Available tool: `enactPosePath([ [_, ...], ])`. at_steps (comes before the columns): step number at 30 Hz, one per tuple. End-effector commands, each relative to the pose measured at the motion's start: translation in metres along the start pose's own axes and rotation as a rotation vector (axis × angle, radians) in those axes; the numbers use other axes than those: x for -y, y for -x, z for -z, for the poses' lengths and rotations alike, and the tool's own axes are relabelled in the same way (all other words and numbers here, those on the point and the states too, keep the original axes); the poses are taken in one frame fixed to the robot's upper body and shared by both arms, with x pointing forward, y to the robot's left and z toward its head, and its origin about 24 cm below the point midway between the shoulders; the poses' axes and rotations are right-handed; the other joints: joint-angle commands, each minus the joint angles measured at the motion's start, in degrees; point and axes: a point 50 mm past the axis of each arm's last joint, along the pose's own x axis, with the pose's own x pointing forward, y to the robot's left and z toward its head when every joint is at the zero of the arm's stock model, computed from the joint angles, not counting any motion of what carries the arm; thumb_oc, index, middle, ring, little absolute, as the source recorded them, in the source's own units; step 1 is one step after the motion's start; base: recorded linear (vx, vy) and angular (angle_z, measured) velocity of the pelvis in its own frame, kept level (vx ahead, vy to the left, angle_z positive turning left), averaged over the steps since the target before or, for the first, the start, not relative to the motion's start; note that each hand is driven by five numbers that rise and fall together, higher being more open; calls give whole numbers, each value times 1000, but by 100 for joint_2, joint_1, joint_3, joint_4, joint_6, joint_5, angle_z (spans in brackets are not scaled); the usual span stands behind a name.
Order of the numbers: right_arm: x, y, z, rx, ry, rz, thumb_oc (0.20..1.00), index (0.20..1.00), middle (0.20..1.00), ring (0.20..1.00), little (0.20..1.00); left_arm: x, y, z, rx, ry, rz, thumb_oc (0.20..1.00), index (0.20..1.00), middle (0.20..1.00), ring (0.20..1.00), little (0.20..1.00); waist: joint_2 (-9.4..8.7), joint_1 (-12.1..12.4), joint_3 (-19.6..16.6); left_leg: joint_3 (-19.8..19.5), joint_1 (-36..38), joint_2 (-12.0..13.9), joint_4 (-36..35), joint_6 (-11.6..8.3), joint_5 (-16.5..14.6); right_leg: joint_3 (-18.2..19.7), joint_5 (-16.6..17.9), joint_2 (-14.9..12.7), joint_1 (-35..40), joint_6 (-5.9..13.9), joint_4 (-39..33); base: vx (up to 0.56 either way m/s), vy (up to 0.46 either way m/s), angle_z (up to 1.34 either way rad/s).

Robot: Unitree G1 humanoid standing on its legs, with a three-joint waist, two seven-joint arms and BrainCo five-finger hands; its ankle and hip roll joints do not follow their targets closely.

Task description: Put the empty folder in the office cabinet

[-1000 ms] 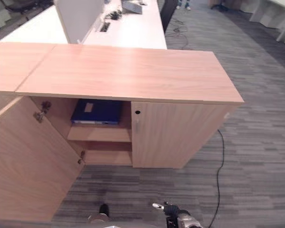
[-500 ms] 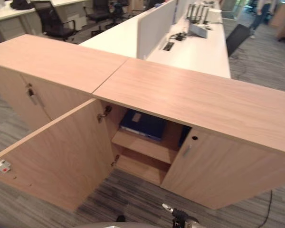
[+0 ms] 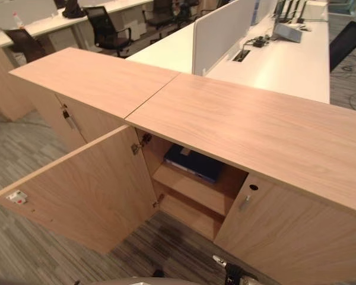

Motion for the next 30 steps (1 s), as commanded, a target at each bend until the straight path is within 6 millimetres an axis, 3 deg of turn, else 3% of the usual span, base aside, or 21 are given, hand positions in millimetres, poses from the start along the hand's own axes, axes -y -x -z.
enactPosePath([
  [1,-12,-1,-24,100,-29,-18,1000,1000,1000,1000,1000,8,0,-72,224,66,-19,1000,1000,1000,1000,1000,-217,1,266,866,-562,74,560,-323,-163,-45,-464,-262,216,230,247,-52,-39,77],
  [2,-9,-1,-26,105,-25,-6,1000,1000,1000,1000,1000,6,2,-85,262,86,-32,1000,1000,1000,1000,1000,-221,-55,295,1387,-671,298,719,-301,-131,-85,-457,-281,217,219,256,80,-47,72],
  [3,0,0,-26,101,-62,26,1000,1000,1000,1000,1000,-10,10,-111,354,137,-84,1000,1000,1000,1000,1000,-173,-61,260,2089,-492,828,801,-352,-190,-18,-517,-235,364,221,180,49,-10,47],
  [4,2,0,-25,98,-75,28,1000,1000,1000,1000,1000,-17,14,-120,390,151,-99,1000,1000,1000,1000,1000,-138,-57,252,2089,-480,885,771,-334,-59,-52,-427,-263,341,200,186,127,45,4],
  [5,7,1,-20,81,-74,33,1000,1000,1000,1000,1000,-24,24,-143,492,192,-100,1000,1000,1000,1000,1000,-88,-19,227,1889,-365,1068,686,-430,32,-21,-473,-307,377,186,227,67,187,-16],
  [6,15,2,-13,66,-81,54,1000,1000,1000,1000,1000,-15,41,-178,659,181,-44,1000,1000,1000,1000,1000,2,50,212,1575,-203,1246,502,-527,286,-30,-492,-332,399,209,224,104,183,-34],
  [9,24,4,-3,51,-143,71,1000,1000,1000,1000,1000,1,64,-210,824,132,17,1000,1000,1000,1000,1000,129,22,70,1628,96,1267,-15,-561,221,-191,-407,-298,425,306,47,71,163,9],
  [10,28,5,-1,45,-161,80,1000,1000,1000,1000,1000,1,67,-214,843,117,16,1000,1000,1000,1000,1000,188,14,-11,1669,165,1241,-93,-561,156,-178,-405,-329,389,356,47,79,298,51],
  [12,37,7,1,35,-192,92,1000,1000,1000,1000,1000,0,81,-236,910,67,-1,1000,1000,1000,1000,1000,283,5,-114,1758,280,903,-155,-471,-103,-181,-152,-723,350,590,47,102,450,-10],
  [14,40,7,-2,45,-191,88,1000,1000,1000,1000,1000,-4,87,-249,934,48,-22,1000,1000,1000,1000,1000,289,-25,-154,1799,312,668,-192,-352,-245,-154,-2,-962,298,715,47,55,296,-26],
  [15,40,7,-2,45,-191,88,1000,1000,1000,1000,1000,-4,87,-249,934,48,-22,1000,1000,1000,1000,1000,288,-24,-153,1800,312,667,-192,-352,-245,-153,-2,-963,298,715,47,43,368,-15],
  [16,41,8,-4,54,-197,83,1000,1000,1000,1000,1000,-6,93,-263,946,55,-39,1000,1000,1000,1000,1000,314,-76,-221,1811,319,357,-261,-219,-396,-178,187,-1248,238,866,47,42,351,-2],
  [21,45,9,2,42,-208,72,1000,1000,1000,1000,1000,-5,101,-284,942,1,-46,1000,1000,1000,1000,1000,259,-163,-286,1785,331,-174,-261,29,-623,-263,622,-1766,186,1155,81,36,314,19],
  [25,45,9,0,49,-195,70,1000,1000,1000,1000,1000,36,96,-285,930,-107,69,1000,1000,1000,1000,1000,202,-209,-295,1808,343,-388,-261,156,-683,-303,1031,-1977,92,1161,163,-29,169,-2],
  [27,45,9,1,39,-167,69,1000,1000,1000,1000,1000,76,90,-280,907,-205,176,1000,1000,1000,1000,1000,145,-300,-296,1875,368,-432,-261,198,-702,-330,1231,-2052,50,1161,221,-33,87,-11],
  [28,45,9,1,39,-167,70,1000,1000,1000,1000,1000,76,90,-280,907,-205,176,1000,1000,1000,1000,1000,145,-292,-297,1878,368,-433,-261,198,-702,-327,1233,-2052,48,1161,219,-37,47,-26],
  [29,41,8,1,34,-150,62,1000,1000,1000,1000,1000,115,87,-269,894,-262,281,1000,1000,1000,1000,1000,83,-366,-310,1906,369,-449,-261,219,-707,-348,1329,-2070,37,1161,217,-30,21,-35],
  [30,40,8,1,33,-149,62,1000,1000,1000,1000,1000,129,87,-265,892,-276,320,1000,1000,1000,1000,1000,57,-378,-314,1913,368,-452,-261,224,-707,-356,1359,-2074,35,1161,213,-41,27,-27],
])
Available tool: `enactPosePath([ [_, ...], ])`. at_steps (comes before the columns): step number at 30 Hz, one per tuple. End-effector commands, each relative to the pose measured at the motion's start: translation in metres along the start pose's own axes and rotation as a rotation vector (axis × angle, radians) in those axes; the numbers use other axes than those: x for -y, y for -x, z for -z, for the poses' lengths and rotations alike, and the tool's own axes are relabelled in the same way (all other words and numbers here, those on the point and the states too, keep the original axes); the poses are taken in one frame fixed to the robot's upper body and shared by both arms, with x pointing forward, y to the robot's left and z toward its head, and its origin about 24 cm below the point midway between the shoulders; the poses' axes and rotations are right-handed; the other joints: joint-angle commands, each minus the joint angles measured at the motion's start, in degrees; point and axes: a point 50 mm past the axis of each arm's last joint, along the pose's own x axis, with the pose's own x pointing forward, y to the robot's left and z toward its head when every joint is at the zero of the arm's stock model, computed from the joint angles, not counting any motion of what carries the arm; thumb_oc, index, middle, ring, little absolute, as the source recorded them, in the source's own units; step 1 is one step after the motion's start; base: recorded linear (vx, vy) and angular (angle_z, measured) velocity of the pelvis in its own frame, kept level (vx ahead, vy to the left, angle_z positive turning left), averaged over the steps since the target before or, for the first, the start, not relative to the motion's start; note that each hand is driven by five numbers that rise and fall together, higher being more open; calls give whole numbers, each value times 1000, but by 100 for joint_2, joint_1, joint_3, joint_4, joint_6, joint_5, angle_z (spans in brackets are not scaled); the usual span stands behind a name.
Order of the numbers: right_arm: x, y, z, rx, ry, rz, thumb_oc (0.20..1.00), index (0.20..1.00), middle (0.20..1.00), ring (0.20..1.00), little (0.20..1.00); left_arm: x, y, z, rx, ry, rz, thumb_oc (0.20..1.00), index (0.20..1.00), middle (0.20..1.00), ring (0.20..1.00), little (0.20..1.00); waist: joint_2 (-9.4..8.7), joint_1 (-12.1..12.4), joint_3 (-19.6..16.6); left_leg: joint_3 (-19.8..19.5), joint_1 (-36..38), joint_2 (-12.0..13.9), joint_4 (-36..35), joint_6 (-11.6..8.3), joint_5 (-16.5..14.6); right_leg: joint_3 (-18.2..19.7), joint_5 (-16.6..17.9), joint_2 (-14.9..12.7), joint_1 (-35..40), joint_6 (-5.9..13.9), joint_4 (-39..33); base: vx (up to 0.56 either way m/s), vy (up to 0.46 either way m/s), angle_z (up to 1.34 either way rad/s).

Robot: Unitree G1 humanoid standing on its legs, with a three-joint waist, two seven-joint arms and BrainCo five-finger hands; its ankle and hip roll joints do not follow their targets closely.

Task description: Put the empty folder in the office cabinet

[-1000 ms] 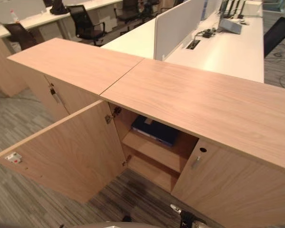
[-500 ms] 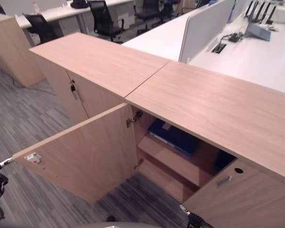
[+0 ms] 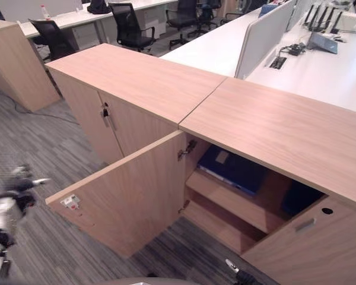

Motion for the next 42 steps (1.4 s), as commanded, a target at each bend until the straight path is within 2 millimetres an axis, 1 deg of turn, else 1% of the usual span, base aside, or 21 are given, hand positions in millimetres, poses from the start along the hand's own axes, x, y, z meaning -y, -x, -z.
enactPosePath([
  [1,16,2,-14,13,28,60,1000,1000,1000,1000,1000,32,-10,-17,87,21,63,1000,1000,1000,1000,1000,489,143,-124,-223,94,114,77,-149,-518,80,7,151,13,330,-95,-25,7,-10],
  [2,15,2,-15,14,28,59,1000,1000,1000,1000,1000,47,-11,-17,90,7,104,1000,1000,1000,1000,1000,467,123,-131,-218,90,110,77,-142,-521,75,41,147,5,330,-97,-26,16,4],
  [4,11,1,-15,17,20,54,1000,1000,1000,1000,1000,103,-1,-5,107,-15,278,1000,1000,1000,1000,1000,409,92,-115,-212,96,87,77,-105,-544,57,95,131,-25,330,-91,-29,18,5],
  [6,10,1,-12,8,15,51,1000,1000,1000,1000,1000,126,9,14,69,-22,374,1000,1000,1000,1000,1000,383,80,-118,-193,106,80,77,-84,-558,78,148,125,-38,330,-94,-15,8,6],
  [10,9,1,-5,-20,18,59,1000,1000,1000,1000,1000,162,33,41,23,-72,546,1000,1000,1000,1000,1000,328,50,-92,-175,113,90,77,-44,-586,90,174,137,-62,330,-141,-13,3,-5],
  [15,6,0,-2,-29,25,56,1000,1000,1000,1000,1000,183,55,46,44,-78,691,1000,1000,1000,1000,1000,305,58,-69,-194,88,85,77,-26,-594,80,206,152,-80,330,-153,-9,1,-6],
  [16,3,0,-2,-32,25,52,1000,1000,1000,1000,1000,193,69,41,75,-65,793,1000,1000,1000,1000,1000,296,76,-47,-209,69,79,77,-16,-598,68,237,154,-82,330,-160,0,0,0],
  [18,2,-1,-1,-33,35,52,1000,1000,1000,1000,1000,201,83,34,109,-57,891,1000,1000,1000,1000,1000,283,84,-33,-227,58,77,77,-10,-601,57,256,155,-74,330,-167,0,0,0],
  [19,2,-1,-1,-33,35,52,1000,1000,1000,1000,1000,201,83,34,108,-57,891,1000,1000,1000,1000,1000,280,84,-36,-227,59,77,77,-10,-601,57,257,155,-73,330,-168,-7,16,3],
  [21,-4,-2,-2,-29,44,34,1000,1000,1000,1000,1000,214,103,20,161,-30,1051,1000,1000,1000,1000,1000,258,92,7,-248,21,70,77,-6,-591,54,327,169,-88,330,-181,-14,20,6],
  [22,-4,-2,-2,-30,43,34,1000,1000,1000,1000,1000,213,104,20,161,-31,1051,1000,1000,1000,1000,1000,254,93,5,-247,21,70,77,-6,-591,55,327,168,-89,330,-182,-10,18,6],
  [28,-20,-4,0,-23,68,-14,1000,1000,1000,1000,1000,237,138,1,216,-8,1313,1000,1000,1000,1000,1000,137,66,91,-222,-91,92,77,-5,-591,78,387,205,-219,330,-210,-17,3,-2],
  [30,-23,-5,1,-27,89,-23,1000,1000,1000,1000,1000,238,141,1,214,-9,1328,1000,1000,1000,1000,1000,111,64,110,-160,-100,110,77,-3,-600,110,409,210,-274,330,-221,-39,-15,-17],
  [31,-22,-5,1,-34,195,8,1000,1000,1000,1000,1000,236,140,8,184,-9,1316,1000,1000,1000,1000,1000,86,63,152,-64,-94,142,77,3,-610,116,434,242,-338,330,-237,-39,-21,-18],
  [32,-22,-5,0,-34,195,9,1000,1000,1000,1000,1000,236,140,8,184,-9,1316,1000,1000,1000,1000,1000,86,69,151,-56,-94,143,77,3,-611,125,435,243,-344,330,-236,-55,-31,-37],
  [33,-17,-4,-1,-49,345,61,1000,1000,1000,1000,1000,235,139,13,157,-3,1294,1000,1000,1000,1000,1000,69,79,212,80,-77,203,77,12,-611,108,413,291,-418,330,-254,-33,-17,-45],
  [34,-17,-4,-1,-49,346,61,1000,1000,1000,1000,1000,235,139,13,157,-3,1294,1000,1000,1000,1000,1000,69,83,213,85,-75,204,77,11,-612,114,413,292,-420,330,-254,-43,-31,-53],
  [36,-18,-4,1,-55,460,84,1000,1000,1000,1000,1000,230,135,14,152,5,1242,1000,1000,1000,1000,1000,37,52,281,253,-31,291,77,3,-609,130,366,345,-483,330,-261,-24,-53,-46],
  [39,-14,-4,-9,-20,545,110,1000,1000,1000,1000,1000,224,131,14,151,17,1199,1000,1000,1000,1000,1000,26,19,364,443,16,378,77,-9,-599,46,407,343,-533,330,-221,-28,-73,-48],
  [40,-4,-2,-17,1,673,161,1000,1000,1000,1000,1000,215,126,15,142,40,1153,1000,1000,1000,1000,1000,43,30,390,627,61,558,77,-72,-665,-280,270,360,-438,330,-199,24,-96,-44],
  [42,19,3,-17,-23,745,226,1000,1000,1000,1000,1000,207,124,20,126,47,1122,1000,1000,1000,1000,1000,-13,-13,360,744,102,659,77,-142,-671,-430,179,403,-372,330,-198,65,-122,-37],
])
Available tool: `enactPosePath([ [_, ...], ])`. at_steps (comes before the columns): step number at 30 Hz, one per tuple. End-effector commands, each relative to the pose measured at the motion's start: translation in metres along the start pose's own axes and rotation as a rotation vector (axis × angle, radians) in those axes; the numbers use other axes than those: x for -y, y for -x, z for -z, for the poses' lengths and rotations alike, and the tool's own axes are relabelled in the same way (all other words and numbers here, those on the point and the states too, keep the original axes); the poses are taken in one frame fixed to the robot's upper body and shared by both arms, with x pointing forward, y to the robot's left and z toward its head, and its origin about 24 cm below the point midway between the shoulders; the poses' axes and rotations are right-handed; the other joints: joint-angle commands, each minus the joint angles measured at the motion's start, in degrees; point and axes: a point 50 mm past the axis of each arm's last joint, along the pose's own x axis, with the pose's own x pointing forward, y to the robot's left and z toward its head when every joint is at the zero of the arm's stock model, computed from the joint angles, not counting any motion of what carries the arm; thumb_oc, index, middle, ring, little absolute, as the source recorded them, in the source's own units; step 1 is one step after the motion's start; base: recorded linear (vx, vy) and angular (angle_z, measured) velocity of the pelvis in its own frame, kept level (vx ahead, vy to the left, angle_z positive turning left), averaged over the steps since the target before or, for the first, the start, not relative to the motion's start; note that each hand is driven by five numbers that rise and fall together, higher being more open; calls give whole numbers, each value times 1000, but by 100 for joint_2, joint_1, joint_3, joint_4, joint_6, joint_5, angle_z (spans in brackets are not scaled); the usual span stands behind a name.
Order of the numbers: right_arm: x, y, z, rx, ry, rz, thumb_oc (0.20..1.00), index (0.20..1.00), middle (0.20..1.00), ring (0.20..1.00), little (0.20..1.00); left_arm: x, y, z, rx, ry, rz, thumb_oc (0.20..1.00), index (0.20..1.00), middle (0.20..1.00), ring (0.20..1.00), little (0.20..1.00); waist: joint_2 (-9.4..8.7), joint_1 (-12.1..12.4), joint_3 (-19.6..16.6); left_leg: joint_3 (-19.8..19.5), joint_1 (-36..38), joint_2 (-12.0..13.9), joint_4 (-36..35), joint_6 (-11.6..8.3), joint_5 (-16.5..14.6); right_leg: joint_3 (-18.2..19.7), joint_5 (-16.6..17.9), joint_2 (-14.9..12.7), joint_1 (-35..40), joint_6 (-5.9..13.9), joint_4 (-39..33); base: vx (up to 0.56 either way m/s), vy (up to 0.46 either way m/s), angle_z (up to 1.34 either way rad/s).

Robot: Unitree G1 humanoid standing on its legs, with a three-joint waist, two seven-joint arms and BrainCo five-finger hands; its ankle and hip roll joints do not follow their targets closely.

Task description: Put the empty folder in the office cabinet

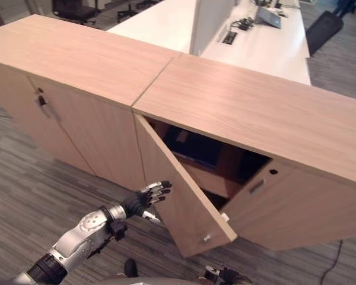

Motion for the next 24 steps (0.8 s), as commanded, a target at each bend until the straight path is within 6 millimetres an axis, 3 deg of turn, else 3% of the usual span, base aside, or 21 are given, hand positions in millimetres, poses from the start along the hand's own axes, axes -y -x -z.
enactPosePath([
  [1,58,6,10,-50,174,180,1000,1000,1000,1000,1000,5,-4,-12,113,65,-5,1000,1000,1000,1000,1000,380,181,-129,-195,154,104,26,131,-742,-604,406,-188,337,413,67,102,-142,-44],
  [6,104,26,66,-224,58,295,1000,1000,1000,1000,1000,-4,0,-14,105,40,-24,1000,1000,1000,1000,1000,277,35,-187,-96,260,449,26,-96,-649,-524,-29,81,359,413,34,102,-189,-17],
  [10,103,39,111,-357,-14,275,1000,1000,1000,1000,1000,-10,6,-13,100,41,-44,1000,1000,1000,1000,1000,287,-70,-228,34,367,795,42,-281,-570,-366,-384,424,363,303,6,80,-213,-15],
  [14,81,48,144,-436,-183,221,1000,1000,1000,1000,1000,-16,13,-9,99,61,-90,1000,1000,1000,1000,1000,378,-155,-253,203,477,1168,74,-482,-370,-166,-743,853,332,71,-1,59,-216,-30],
  [16,69,47,149,-448,-214,189,1000,1000,1000,1000,1000,-19,15,-2,85,91,-119,1000,1000,1000,1000,1000,418,-194,-252,283,515,1325,88,-554,-259,-104,-866,1021,323,-35,-1,60,-270,-29],
  [17,54,40,140,-405,-232,147,1000,1000,1000,1000,1000,-28,19,14,56,168,-205,1000,1000,1000,1000,1000,453,-266,-262,421,561,1506,103,-644,-96,-20,-1013,1223,310,-142,-1,54,-305,-48],
  [20,45,33,129,-347,-251,121,1000,1000,1000,1000,1000,-35,23,21,40,182,-266,1000,1000,1000,1000,1000,495,-342,-271,531,615,1679,111,-746,109,125,-1123,1425,269,-246,-1,32,-207,-35],
  [22,32,24,107,-243,-207,68,1000,1000,1000,1000,1000,-44,27,28,13,177,-343,1000,1000,1000,1000,1000,496,-467,-294,702,711,1940,163,-871,440,340,-1257,1711,206,-391,-1,35,-255,-38],
  [24,26,22,100,-201,-163,37,1000,1000,1000,1000,1000,-48,29,29,9,165,-367,1000,1000,1000,1000,1000,482,-549,-310,807,742,2099,303,-904,537,484,-1349,1889,193,-502,-1,28,-219,-47],
])
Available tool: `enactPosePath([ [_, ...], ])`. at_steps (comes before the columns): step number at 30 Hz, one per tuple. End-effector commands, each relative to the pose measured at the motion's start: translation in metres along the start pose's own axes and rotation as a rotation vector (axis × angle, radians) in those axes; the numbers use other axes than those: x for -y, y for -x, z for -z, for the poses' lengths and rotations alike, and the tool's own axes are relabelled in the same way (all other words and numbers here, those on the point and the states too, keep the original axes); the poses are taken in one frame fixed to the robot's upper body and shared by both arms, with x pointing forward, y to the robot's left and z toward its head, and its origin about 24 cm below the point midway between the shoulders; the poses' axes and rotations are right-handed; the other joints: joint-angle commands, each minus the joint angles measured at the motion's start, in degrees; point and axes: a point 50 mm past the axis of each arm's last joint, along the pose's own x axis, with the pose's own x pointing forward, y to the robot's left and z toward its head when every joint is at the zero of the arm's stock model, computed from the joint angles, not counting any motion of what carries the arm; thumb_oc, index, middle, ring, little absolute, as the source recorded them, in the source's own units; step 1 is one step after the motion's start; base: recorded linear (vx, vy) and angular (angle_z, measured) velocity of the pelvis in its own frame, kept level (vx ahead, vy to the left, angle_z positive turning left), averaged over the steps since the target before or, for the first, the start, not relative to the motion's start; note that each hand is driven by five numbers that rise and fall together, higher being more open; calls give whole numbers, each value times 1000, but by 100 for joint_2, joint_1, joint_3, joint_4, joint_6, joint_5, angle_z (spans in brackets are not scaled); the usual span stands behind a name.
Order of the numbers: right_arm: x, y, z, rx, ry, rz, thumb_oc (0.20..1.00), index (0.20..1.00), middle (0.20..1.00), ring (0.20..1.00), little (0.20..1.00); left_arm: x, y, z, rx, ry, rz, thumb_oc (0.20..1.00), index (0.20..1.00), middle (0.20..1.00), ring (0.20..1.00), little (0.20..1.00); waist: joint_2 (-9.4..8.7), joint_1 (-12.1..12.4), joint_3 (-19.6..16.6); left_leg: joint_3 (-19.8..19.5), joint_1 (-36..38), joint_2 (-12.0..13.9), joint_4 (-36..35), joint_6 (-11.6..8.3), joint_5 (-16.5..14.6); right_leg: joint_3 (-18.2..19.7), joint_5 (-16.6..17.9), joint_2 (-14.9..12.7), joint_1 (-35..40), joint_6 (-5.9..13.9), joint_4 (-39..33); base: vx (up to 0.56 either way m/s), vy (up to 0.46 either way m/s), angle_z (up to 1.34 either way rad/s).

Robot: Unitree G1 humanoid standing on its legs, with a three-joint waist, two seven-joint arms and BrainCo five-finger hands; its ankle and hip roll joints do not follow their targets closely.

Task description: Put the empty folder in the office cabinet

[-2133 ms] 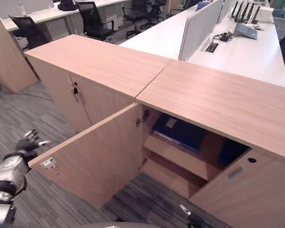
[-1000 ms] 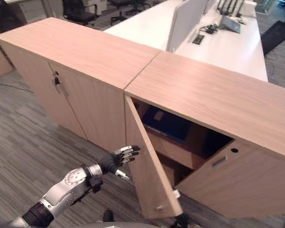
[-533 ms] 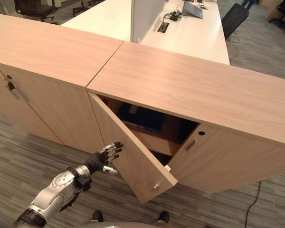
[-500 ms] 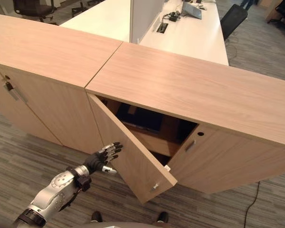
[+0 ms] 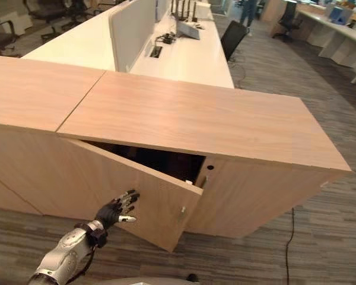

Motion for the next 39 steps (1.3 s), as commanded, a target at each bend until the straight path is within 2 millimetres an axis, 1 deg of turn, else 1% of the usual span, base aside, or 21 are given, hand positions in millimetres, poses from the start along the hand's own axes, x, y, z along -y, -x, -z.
enactPosePath([
  [1,-9,-2,-24,78,32,-37,1000,1000,1000,1000,1000,9,-12,-36,162,-41,32,1000,1000,1000,1000,1000,-90,-175,240,-305,-48,519,431,-151,598,-76,-808,289,277,19,36,27,-221,-40],
  [4,-8,-1,-31,117,68,-43,1000,1000,1000,1000,1000,11,-23,-43,173,-51,16,1000,1000,1000,1000,1000,-144,-221,319,-415,-259,591,1193,-54,506,113,-935,437,338,-153,36,-7,-165,-33],
  [6,-6,1,-44,165,90,-39,1000,1000,1000,1000,1000,10,-32,-55,207,-60,-22,1000,1000,1000,1000,1000,-227,-141,415,-992,-616,299,1645,220,169,275,-973,445,396,-208,36,-42,-99,-76],
  [7,-6,1,-44,166,89,-39,1000,1000,1000,1000,1000,10,-33,-55,208,-60,-22,1000,1000,1000,1000,1000,-224,-155,418,-1019,-654,300,1691,232,139,257,-975,439,393,-203,36,-13,-64,-87],
  [8,-7,3,-59,223,118,-49,1000,1000,1000,1000,1000,5,-42,-66,233,-74,-86,1000,1000,1000,1000,1000,-315,-152,429,-1394,-824,-98,1779,488,-410,433,-932,399,413,-189,36,-2,-27,-68],
  [9,-7,4,-66,250,129,-50,1000,1000,1000,1000,1000,2,-43,-71,248,-80,-116,1000,1000,1000,1000,1000,-337,-128,438,-1548,-893,-266,1787,570,-625,522,-913,380,414,-179,36,-76,-15,-65],
  [10,-9,7,-82,308,146,-61,1000,1000,1000,1000,1000,-7,-44,-75,251,-105,-163,1000,1000,1000,1000,1000,-422,-87,472,-1808,-1082,-668,1768,737,-787,669,-771,289,357,-179,36,-82,34,-89],
  [11,-9,9,-89,332,161,-64,1000,1000,1000,1000,1000,-13,-44,-77,250,-98,-194,1000,1000,1000,1000,1000,-418,-63,513,-1936,-1199,-825,1854,758,-868,759,-723,295,364,-168,36,-113,43,-103],
  [14,-15,13,-97,369,171,-100,1000,1000,1000,1000,1000,-32,-39,-77,255,-67,-288,1000,1000,1000,1000,1000,-368,-72,566,-2068,-1223,-1051,1853,775,-941,1015,-636,333,395,-148,36,-21,52,-67],
  [16,-4,10,-94,330,146,-78,1000,1000,1000,1000,1000,-40,-37,-77,250,-60,-329,1000,1000,1000,1000,1000,-320,-42,524,-2053,-1031,-1124,1604,773,-915,1034,-631,330,457,-132,36,37,88,-50],
  [18,-4,8,-92,307,128,-77,1000,1000,1000,1000,1000,-52,-34,-75,250,0,-396,1000,1000,1000,1000,1000,-295,-41,467,-2019,-873,-1201,1312,749,-794,984,-602,268,493,-110,36,30,96,-27],
  [21,-11,7,-87,290,127,-105,1000,1000,1000,1000,1000,-72,-25,-88,287,-20,-493,1000,1000,1000,1000,1000,-257,-71,374,-1955,-664,-1299,918,745,-722,955,-534,192,495,-50,36,14,96,1],
  [24,-14,6,-84,281,128,-115,1000,1000,1000,1000,1000,-80,-20,-95,302,-47,-541,1000,1000,1000,1000,1000,-233,-82,321,-1915,-532,-1360,655,755,-665,948,-510,159,489,-7,36,5,79,4],
  [26,-20,6,-82,277,120,-135,1000,1000,1000,1000,1000,-101,-9,-103,307,-69,-653,1000,1000,1000,1000,1000,-187,-88,225,-1888,-364,-1426,344,764,-594,917,-504,107,505,45,36,22,89,6],
  [29,-25,6,-84,287,108,-148,1000,1000,1000,1000,1000,-109,-1,-107,328,-102,-723,1000,1000,1000,1000,1000,-166,-82,165,-1907,-269,-1485,170,781,-553,886,-507,56,540,88,36,21,62,5],
  [32,-26,6,-86,291,106,-151,1000,1000,1000,1000,1000,-111,3,-98,329,-66,-724,1000,1000,1000,1000,1000,-155,-65,158,-1940,-238,-1525,89,791,-526,856,-504,25,550,110,36,4,49,11],
  [33,-30,7,-88,303,111,-167,1000,1000,1000,1000,1000,-117,10,-71,272,38,-705,1000,1000,1000,1000,1000,-128,-51,137,-1945,-245,-1549,45,804,-517,841,-488,-4,539,132,36,-1,63,11],
  [35,-30,7,-88,306,110,-171,1000,1000,1000,1000,1000,-119,14,-60,258,99,-688,1000,1000,1000,1000,1000,-114,-44,118,-1961,-254,-1562,31,811,-513,834,-479,-17,536,142,36,1,60,9],
  [36,-30,9,-92,329,113,-180,1000,1000,1000,1000,1000,-120,19,-39,239,217,-665,1000,1000,1000,1000,1000,-109,-17,105,-1997,-262,-1582,17,823,-515,817,-460,-39,529,153,36,2,43,7],
  [38,-32,10,-94,345,118,-184,1000,1000,1000,1000,1000,-118,21,-20,208,293,-666,1000,1000,1000,1000,1000,-123,19,98,-2039,-275,-1607,17,842,-516,799,-448,-56,532,157,36,-1,36,5],
  [39,-31,10,-94,345,118,-184,1000,1000,1000,1000,1000,-118,21,-20,208,293,-666,1000,1000,1000,1000,1000,-123,18,97,-2039,-276,-1607,17,842,-516,798,-448,-56,532,157,36,0,0,0],
])
